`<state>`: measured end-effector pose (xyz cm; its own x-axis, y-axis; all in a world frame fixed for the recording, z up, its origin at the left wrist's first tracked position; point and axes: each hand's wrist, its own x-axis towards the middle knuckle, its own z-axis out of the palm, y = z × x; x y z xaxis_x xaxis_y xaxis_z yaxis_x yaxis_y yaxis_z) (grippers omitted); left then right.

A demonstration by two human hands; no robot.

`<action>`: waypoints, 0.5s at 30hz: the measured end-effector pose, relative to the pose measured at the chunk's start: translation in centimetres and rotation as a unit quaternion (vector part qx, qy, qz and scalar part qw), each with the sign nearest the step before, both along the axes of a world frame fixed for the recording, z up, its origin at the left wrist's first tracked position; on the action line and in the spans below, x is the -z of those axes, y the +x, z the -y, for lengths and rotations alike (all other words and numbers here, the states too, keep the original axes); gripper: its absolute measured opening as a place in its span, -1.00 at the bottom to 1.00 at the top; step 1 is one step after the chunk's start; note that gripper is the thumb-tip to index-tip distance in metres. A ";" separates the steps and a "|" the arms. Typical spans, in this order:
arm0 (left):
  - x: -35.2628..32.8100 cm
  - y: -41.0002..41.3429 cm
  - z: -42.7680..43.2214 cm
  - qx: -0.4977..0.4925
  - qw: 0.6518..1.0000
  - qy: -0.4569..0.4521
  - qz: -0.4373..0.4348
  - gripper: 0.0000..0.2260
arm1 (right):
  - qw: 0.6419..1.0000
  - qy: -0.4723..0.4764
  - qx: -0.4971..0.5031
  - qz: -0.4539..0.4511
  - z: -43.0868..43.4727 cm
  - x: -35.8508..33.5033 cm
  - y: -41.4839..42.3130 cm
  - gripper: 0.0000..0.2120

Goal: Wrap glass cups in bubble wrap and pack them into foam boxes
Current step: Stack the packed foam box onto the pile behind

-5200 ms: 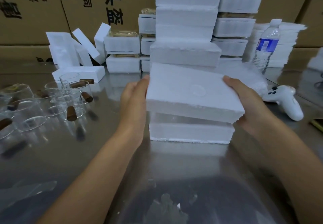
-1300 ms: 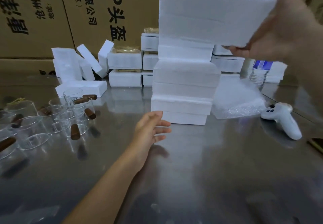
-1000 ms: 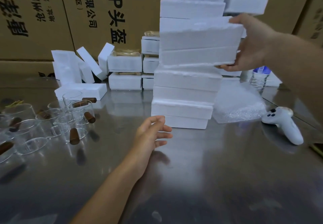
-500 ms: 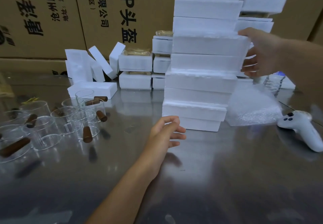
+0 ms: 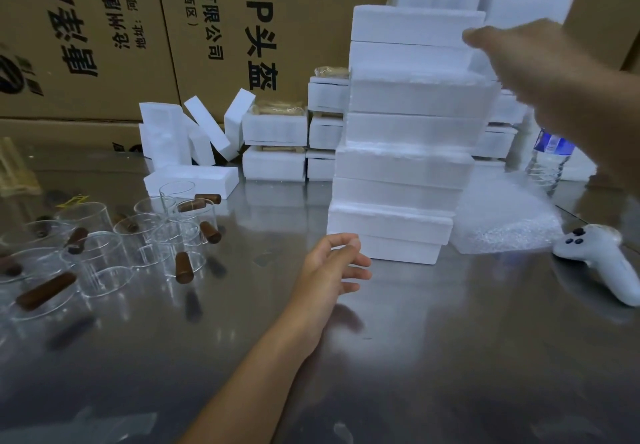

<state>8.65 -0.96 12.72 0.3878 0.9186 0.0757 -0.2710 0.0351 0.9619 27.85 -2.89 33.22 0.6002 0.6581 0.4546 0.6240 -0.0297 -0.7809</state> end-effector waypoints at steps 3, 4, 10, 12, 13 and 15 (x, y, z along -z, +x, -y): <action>-0.3 0.0 0.2 -0.027 1.000 0.003 0.007 -0.93 | 0.973 0.176 -0.057 0.140 2.1 3.3 -3.7 -0.58; -0.4 0.1 0.3 -0.047 0.999 0.010 0.013 -0.91 | 0.960 0.214 -0.077 0.166 2.7 4.9 -4.9 -0.65; -4.1 -2.1 0.6 -0.179 0.975 0.106 0.079 -0.85 | 0.948 0.266 -0.119 0.130 1.8 15.5 -10.3 -0.72; -6.5 -4.0 -0.3 -0.193 0.965 0.159 0.071 -0.85 | 0.950 0.237 -0.144 0.144 0.7 17.8 -11.7 -0.78; -8.0 -5.1 -1.1 -0.202 0.960 0.186 0.062 -0.85 | 0.950 0.221 -0.159 0.154 -0.1 18.7 -12.5 -0.83; -10.9 -7.2 -3.2 -0.217 0.948 0.229 0.039 -0.84 | 0.949 0.184 -0.191 0.172 -1.1 20.2 -13.7 -0.84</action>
